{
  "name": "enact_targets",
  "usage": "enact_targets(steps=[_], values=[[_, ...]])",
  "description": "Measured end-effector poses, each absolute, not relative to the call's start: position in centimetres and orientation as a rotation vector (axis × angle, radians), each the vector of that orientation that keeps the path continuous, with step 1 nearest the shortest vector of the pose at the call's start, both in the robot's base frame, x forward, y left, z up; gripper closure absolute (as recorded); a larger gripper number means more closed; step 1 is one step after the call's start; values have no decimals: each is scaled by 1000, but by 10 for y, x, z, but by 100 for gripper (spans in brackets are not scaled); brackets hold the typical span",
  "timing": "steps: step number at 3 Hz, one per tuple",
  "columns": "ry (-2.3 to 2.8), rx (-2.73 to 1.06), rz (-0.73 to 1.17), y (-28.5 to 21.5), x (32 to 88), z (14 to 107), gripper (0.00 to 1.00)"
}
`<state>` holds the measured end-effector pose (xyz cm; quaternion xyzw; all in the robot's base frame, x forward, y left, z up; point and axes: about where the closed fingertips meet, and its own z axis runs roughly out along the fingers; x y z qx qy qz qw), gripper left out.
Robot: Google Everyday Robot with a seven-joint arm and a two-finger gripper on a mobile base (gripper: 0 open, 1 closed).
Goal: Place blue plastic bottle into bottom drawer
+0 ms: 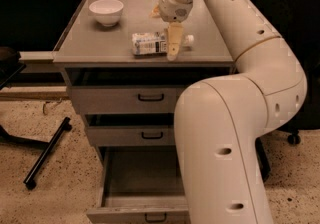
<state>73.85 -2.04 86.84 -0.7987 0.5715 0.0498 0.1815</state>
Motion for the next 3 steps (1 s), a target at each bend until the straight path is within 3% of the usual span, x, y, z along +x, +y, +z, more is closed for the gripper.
enact_targets(steps=[1,3], values=[[1628,-2258,126,-14,758,852,0],[1649,-2223,108,-7,780,831,42]])
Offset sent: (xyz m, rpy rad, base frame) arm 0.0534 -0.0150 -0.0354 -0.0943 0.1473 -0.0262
